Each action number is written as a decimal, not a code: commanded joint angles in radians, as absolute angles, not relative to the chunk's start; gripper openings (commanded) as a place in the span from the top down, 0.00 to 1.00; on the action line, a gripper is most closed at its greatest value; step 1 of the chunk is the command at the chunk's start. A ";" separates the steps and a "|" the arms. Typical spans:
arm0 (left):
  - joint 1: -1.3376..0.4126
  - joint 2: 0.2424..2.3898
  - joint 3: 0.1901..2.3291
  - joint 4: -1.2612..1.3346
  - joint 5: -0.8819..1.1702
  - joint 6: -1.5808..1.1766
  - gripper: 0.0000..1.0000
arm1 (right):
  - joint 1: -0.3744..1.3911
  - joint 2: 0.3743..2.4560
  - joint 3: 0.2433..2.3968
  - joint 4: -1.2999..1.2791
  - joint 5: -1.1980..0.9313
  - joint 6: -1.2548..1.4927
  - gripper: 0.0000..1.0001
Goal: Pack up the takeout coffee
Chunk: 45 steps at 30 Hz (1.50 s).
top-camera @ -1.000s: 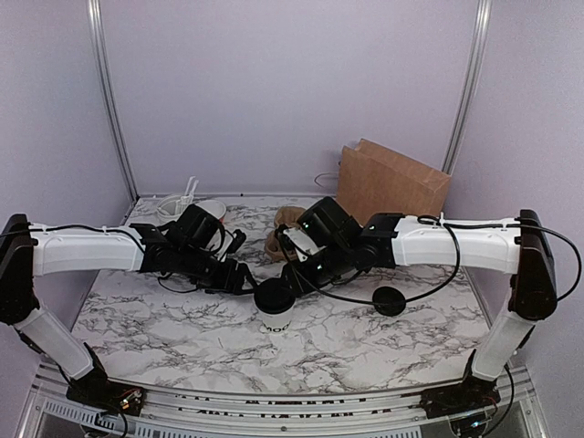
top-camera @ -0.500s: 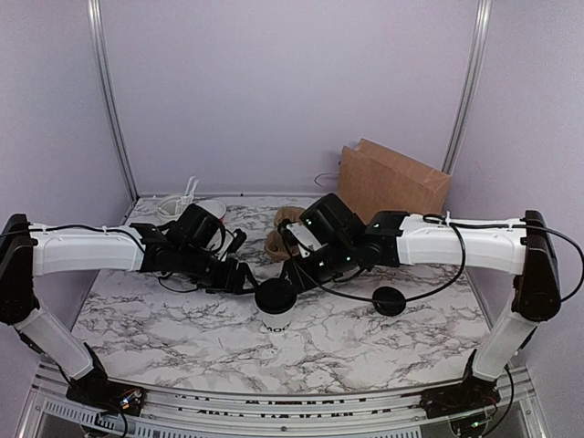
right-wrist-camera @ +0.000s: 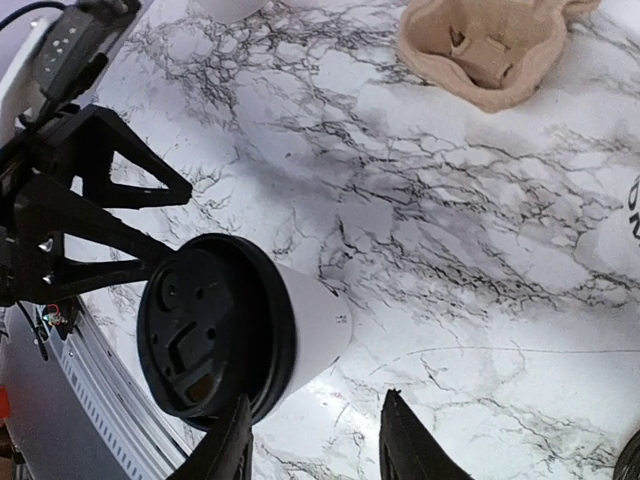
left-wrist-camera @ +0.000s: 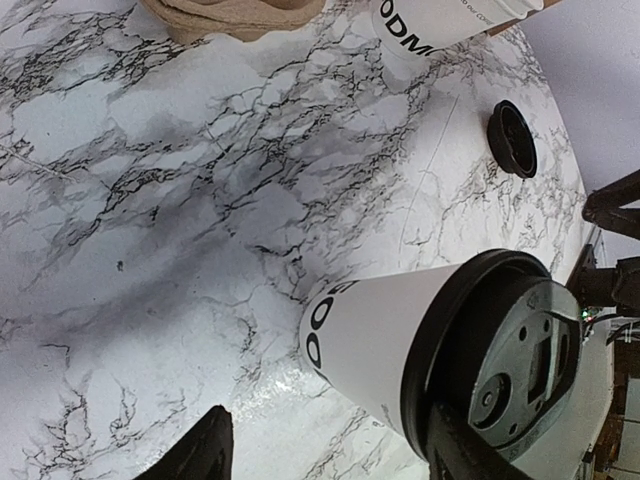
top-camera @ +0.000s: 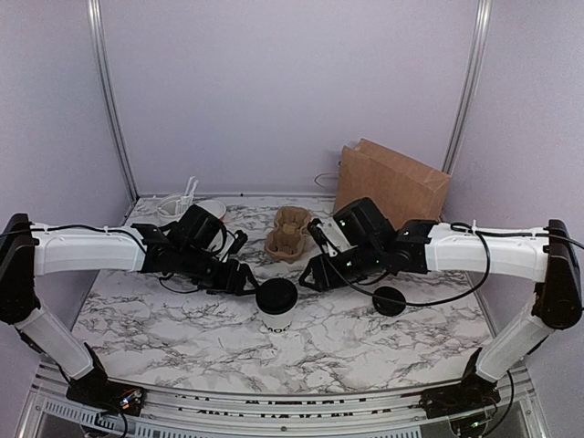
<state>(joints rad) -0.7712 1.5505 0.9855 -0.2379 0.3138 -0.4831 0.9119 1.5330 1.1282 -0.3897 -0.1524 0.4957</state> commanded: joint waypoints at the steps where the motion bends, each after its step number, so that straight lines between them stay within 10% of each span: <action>1: -0.776 1.568 1.011 -0.238 0.322 -0.480 0.33 | 0.896 1.512 1.080 -0.308 -0.226 0.538 0.59; 45: -0.799 1.596 1.004 -0.237 0.310 -0.486 0.33 | 0.920 1.599 1.013 -0.316 -0.233 0.524 0.60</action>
